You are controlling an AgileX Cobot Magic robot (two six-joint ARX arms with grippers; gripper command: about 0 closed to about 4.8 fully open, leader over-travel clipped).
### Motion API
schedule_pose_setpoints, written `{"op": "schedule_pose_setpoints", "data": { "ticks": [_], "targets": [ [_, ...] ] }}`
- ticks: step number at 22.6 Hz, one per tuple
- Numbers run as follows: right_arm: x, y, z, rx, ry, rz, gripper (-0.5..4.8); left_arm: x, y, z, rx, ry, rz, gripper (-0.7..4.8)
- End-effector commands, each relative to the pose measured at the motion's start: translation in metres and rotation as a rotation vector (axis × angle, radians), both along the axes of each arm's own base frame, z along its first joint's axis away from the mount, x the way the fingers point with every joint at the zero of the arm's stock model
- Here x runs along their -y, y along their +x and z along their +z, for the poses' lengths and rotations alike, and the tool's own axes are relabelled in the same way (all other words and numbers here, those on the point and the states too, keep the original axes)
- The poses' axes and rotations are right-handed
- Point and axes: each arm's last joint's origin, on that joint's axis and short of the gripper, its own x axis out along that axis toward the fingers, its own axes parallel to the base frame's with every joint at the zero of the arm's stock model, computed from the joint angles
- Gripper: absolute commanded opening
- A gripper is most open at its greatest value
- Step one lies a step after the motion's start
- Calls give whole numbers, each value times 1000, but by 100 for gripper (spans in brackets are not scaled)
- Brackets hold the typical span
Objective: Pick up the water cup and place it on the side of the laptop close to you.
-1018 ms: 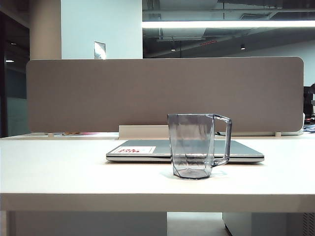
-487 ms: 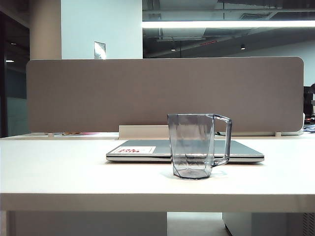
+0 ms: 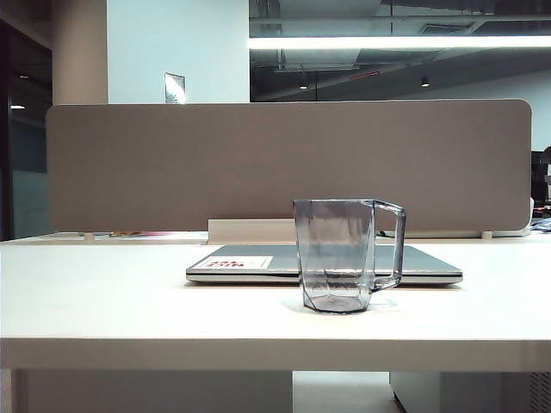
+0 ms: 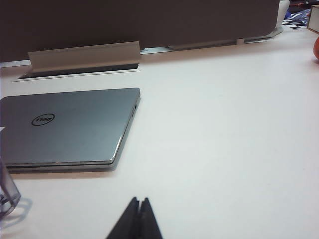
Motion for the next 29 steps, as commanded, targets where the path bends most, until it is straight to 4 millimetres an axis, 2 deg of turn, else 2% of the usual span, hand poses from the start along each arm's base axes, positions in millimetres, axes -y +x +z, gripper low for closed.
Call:
{"op": "schedule_pose_setpoints", "data": {
  "ticks": [1,29],
  "targets": [
    [0,0,-1,4,-7,-18,-6,0,0,2,14,-3,-4,-3],
    [0,0,-4,-28,-5,-17,-5,0,0,2,14,-3,-4,-3]
  ]
}}
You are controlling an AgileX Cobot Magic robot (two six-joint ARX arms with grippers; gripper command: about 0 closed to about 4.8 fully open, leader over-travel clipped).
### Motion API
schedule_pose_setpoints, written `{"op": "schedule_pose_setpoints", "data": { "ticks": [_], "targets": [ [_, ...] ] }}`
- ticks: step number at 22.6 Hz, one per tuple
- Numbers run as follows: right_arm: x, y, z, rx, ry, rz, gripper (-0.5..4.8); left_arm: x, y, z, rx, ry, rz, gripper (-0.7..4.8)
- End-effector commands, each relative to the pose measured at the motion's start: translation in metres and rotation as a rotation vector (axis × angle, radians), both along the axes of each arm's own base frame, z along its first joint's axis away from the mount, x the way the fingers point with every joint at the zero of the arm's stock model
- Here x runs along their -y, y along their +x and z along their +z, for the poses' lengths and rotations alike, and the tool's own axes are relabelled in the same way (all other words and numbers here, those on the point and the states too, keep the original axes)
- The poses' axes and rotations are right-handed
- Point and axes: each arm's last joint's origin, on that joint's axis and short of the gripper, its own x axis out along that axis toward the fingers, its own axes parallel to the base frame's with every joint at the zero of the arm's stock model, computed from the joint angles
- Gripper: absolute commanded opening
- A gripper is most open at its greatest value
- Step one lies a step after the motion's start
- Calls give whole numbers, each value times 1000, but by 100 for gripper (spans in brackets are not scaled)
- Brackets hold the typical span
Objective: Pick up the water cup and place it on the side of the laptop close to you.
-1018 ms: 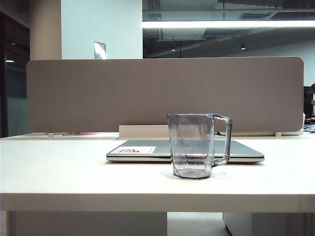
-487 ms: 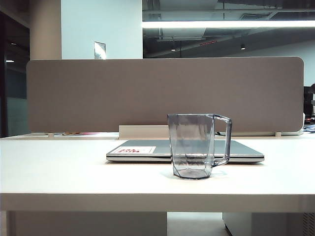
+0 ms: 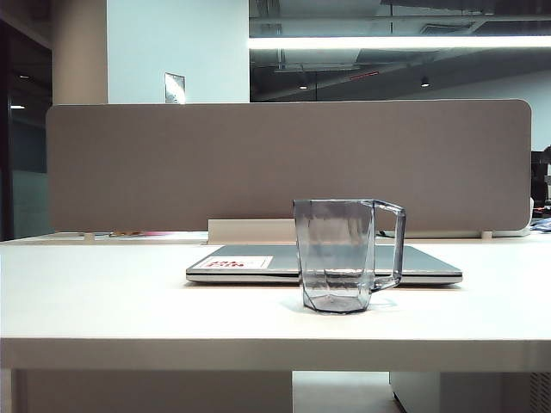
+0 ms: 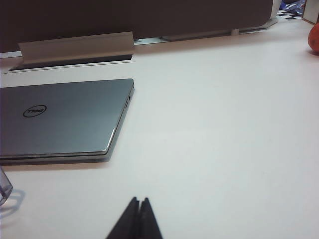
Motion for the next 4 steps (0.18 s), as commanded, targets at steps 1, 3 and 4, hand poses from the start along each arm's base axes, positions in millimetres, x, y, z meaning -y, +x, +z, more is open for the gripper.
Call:
{"op": "schedule_pose_setpoints", "data": {
  "ticks": [1,3,4],
  "targets": [
    [0,0,-1,5,0,-4,-5,0,0,2,15,-3,-4,-3],
    [0,0,-1,5,0,-4,-5,0,0,2,15,-3,-4,-3],
    [0,0,-1,5,0,-4,-5,0,0,2,15,-3,-4,-3]
  ]
}}
